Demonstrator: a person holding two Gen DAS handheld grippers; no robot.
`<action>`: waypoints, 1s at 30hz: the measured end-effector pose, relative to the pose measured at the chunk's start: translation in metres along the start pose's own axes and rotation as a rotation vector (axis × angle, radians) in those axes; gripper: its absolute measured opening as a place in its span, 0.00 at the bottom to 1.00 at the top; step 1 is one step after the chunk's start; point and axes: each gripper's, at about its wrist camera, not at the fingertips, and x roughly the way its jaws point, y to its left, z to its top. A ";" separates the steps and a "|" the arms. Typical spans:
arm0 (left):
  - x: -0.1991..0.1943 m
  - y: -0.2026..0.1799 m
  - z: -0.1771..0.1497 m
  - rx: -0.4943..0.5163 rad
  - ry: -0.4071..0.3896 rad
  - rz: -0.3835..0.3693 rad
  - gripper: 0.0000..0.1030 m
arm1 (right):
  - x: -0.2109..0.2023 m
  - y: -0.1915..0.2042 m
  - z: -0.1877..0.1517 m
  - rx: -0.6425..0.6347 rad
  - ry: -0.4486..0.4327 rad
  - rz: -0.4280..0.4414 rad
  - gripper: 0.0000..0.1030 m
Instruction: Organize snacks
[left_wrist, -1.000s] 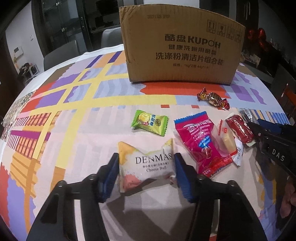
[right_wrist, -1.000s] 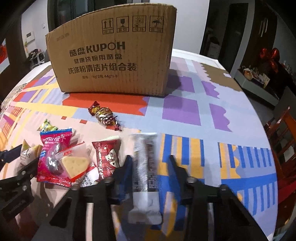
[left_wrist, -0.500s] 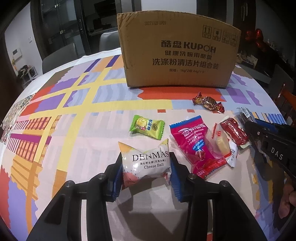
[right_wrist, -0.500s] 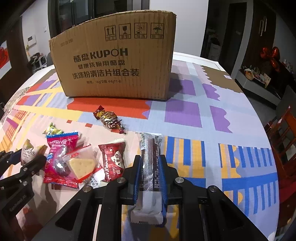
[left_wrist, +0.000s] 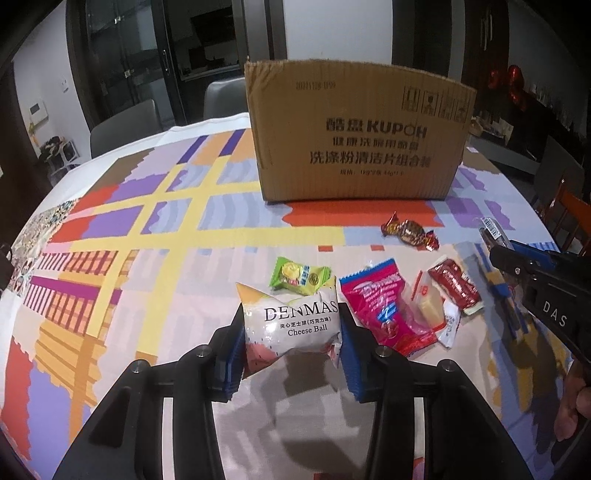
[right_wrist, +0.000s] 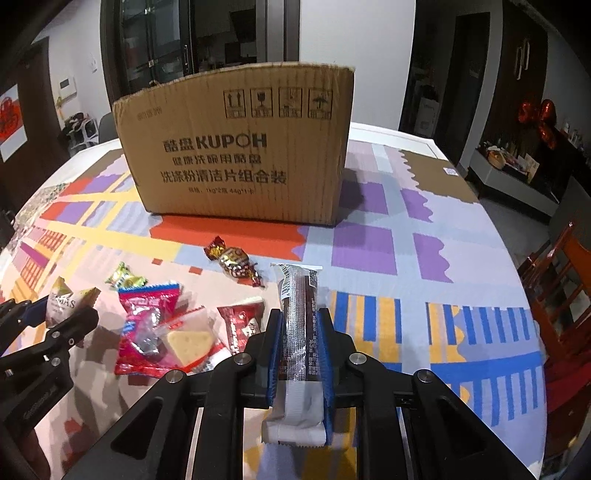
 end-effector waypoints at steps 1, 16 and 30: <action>-0.001 0.000 0.001 0.000 -0.004 0.000 0.42 | -0.002 0.000 0.001 0.002 -0.004 0.001 0.19; -0.037 0.000 0.026 0.009 -0.068 0.009 0.42 | -0.041 -0.001 0.022 0.004 -0.076 0.003 0.19; -0.058 -0.003 0.055 0.016 -0.117 0.008 0.42 | -0.066 -0.005 0.040 0.011 -0.122 -0.003 0.19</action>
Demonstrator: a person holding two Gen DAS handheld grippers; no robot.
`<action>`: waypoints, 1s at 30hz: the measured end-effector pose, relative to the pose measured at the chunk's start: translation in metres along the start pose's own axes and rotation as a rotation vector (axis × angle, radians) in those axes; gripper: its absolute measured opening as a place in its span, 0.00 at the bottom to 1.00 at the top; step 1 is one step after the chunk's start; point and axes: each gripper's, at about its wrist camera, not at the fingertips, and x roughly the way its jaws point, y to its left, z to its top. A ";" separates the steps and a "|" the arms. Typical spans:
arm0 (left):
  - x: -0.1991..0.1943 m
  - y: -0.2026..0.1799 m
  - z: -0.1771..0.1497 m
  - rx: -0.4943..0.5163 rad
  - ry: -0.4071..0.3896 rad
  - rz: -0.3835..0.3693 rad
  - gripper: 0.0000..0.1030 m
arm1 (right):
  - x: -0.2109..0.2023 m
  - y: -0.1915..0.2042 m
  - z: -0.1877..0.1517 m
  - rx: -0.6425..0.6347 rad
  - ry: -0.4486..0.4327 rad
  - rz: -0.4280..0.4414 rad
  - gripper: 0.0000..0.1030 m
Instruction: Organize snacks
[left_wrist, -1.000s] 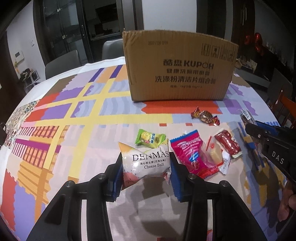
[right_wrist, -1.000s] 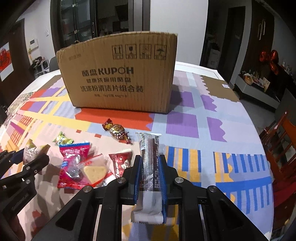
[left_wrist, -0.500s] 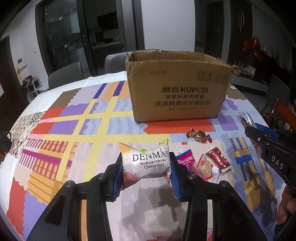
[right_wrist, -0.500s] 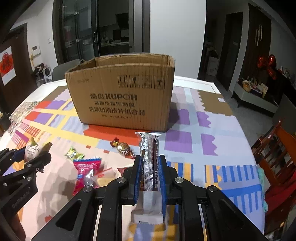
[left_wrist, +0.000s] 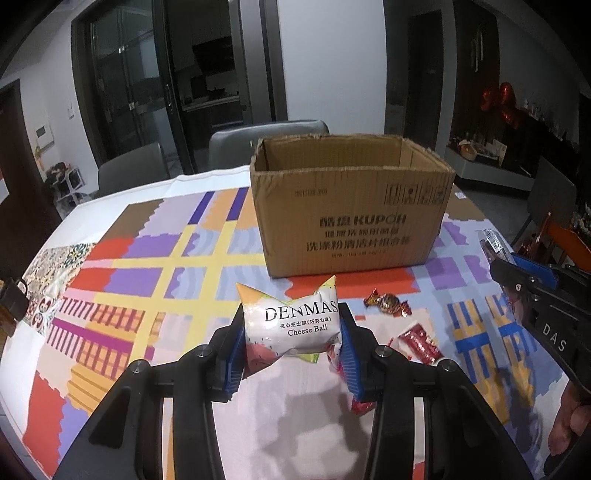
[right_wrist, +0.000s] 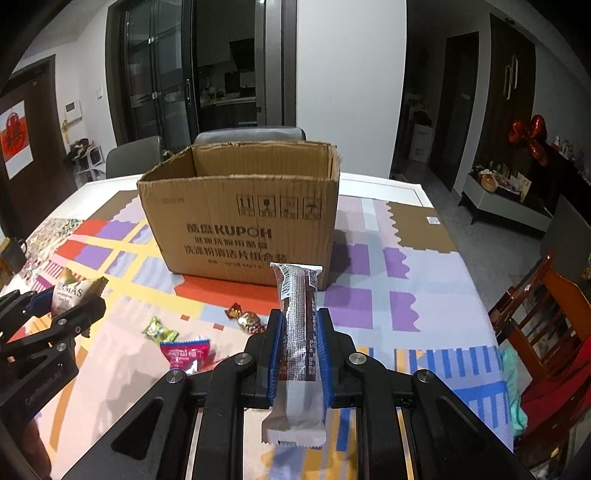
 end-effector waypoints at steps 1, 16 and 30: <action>-0.001 0.000 0.002 0.000 -0.003 0.000 0.42 | -0.002 0.000 0.002 0.000 -0.005 -0.001 0.19; -0.008 0.000 0.041 0.008 -0.056 -0.011 0.42 | -0.017 -0.001 0.033 0.002 -0.055 -0.014 0.19; -0.007 0.000 0.079 0.014 -0.091 -0.020 0.42 | -0.021 -0.001 0.066 -0.004 -0.100 -0.020 0.18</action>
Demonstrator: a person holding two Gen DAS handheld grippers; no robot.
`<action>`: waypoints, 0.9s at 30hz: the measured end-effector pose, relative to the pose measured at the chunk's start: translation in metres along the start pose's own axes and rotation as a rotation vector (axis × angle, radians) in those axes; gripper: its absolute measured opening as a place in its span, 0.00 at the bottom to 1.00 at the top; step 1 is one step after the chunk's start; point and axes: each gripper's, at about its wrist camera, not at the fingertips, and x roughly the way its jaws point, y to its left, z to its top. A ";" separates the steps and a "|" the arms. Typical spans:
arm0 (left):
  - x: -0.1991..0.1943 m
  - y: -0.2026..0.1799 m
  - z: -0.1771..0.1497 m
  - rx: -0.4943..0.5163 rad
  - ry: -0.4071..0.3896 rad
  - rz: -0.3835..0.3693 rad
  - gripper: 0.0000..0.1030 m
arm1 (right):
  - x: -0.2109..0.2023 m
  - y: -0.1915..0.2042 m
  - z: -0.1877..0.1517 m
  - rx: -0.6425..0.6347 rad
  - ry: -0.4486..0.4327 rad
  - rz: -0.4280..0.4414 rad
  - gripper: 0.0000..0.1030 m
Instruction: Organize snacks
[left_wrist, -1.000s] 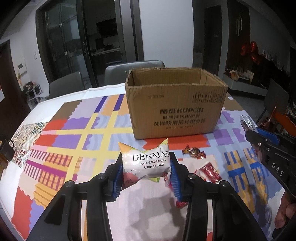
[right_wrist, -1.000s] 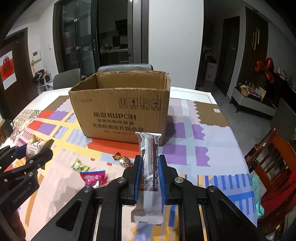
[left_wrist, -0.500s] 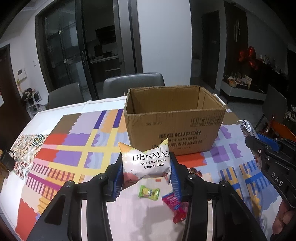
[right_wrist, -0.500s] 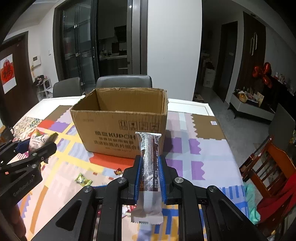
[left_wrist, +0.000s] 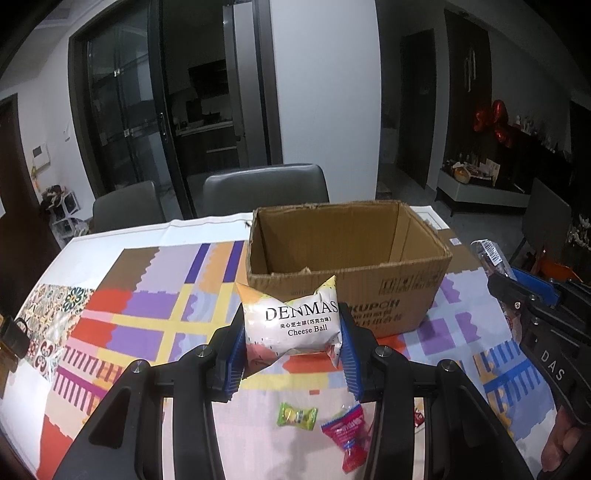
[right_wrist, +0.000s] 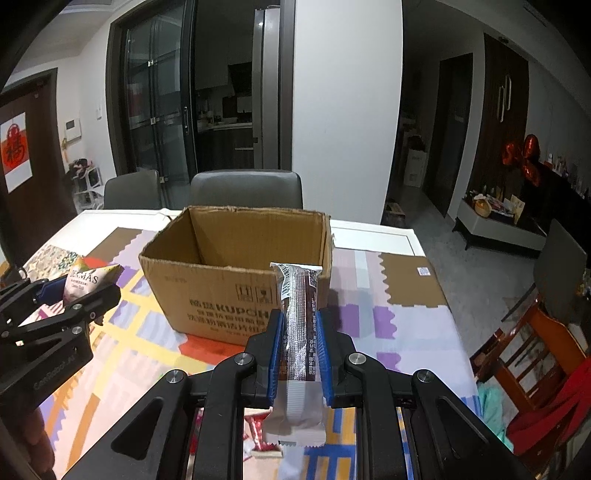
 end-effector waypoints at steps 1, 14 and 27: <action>0.001 0.000 0.002 -0.001 -0.001 -0.002 0.42 | 0.001 0.001 0.002 0.000 -0.002 0.001 0.18; 0.013 0.001 0.041 0.006 -0.034 -0.009 0.42 | 0.012 0.005 0.033 -0.003 -0.032 0.007 0.18; 0.036 0.013 0.070 0.003 -0.058 -0.012 0.42 | 0.033 0.010 0.064 0.001 -0.050 0.016 0.18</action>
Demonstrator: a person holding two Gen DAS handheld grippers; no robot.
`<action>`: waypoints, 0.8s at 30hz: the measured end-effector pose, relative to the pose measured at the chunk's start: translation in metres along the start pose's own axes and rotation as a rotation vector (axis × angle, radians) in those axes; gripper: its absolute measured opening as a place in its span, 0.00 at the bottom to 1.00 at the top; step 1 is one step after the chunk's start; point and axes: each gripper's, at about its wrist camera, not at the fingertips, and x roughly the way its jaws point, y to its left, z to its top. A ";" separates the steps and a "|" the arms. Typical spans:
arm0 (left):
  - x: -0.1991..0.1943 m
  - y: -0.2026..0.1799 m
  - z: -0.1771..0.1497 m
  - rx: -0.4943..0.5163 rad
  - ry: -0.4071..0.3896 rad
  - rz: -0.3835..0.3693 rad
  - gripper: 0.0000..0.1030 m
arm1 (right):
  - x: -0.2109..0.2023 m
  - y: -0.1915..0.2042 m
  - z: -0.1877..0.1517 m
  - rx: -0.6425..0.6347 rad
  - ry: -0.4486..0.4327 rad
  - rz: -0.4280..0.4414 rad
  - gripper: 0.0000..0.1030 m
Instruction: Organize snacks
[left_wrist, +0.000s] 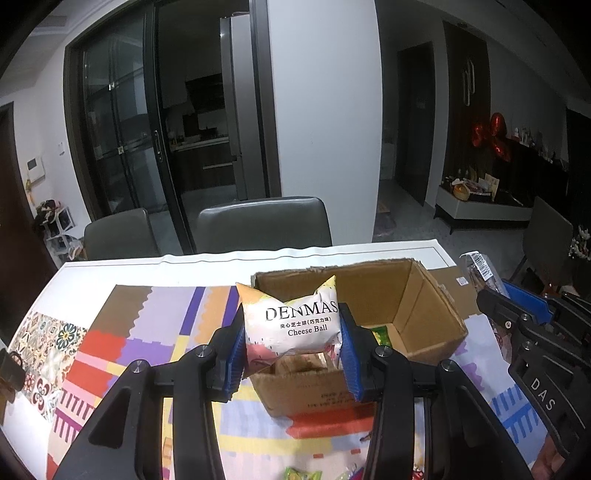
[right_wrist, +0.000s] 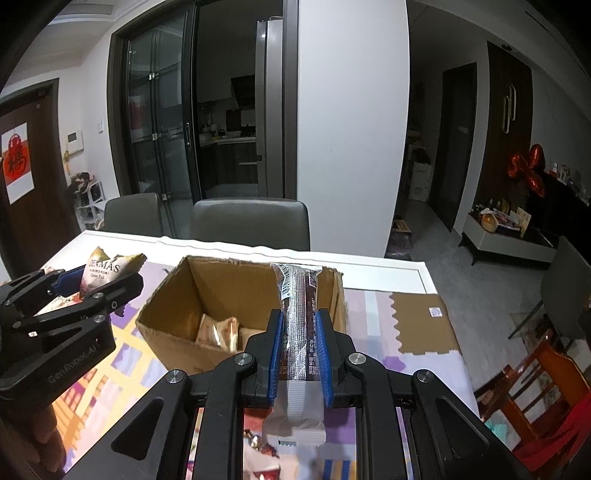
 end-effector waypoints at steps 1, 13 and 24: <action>0.001 -0.001 0.000 0.000 -0.002 0.000 0.43 | 0.003 0.000 0.003 0.000 -0.001 0.001 0.18; 0.028 0.005 0.020 0.003 -0.010 -0.001 0.43 | 0.034 0.002 0.024 0.003 -0.006 0.015 0.18; 0.050 0.007 0.027 -0.003 0.007 -0.009 0.43 | 0.068 0.000 0.034 0.006 0.014 0.027 0.18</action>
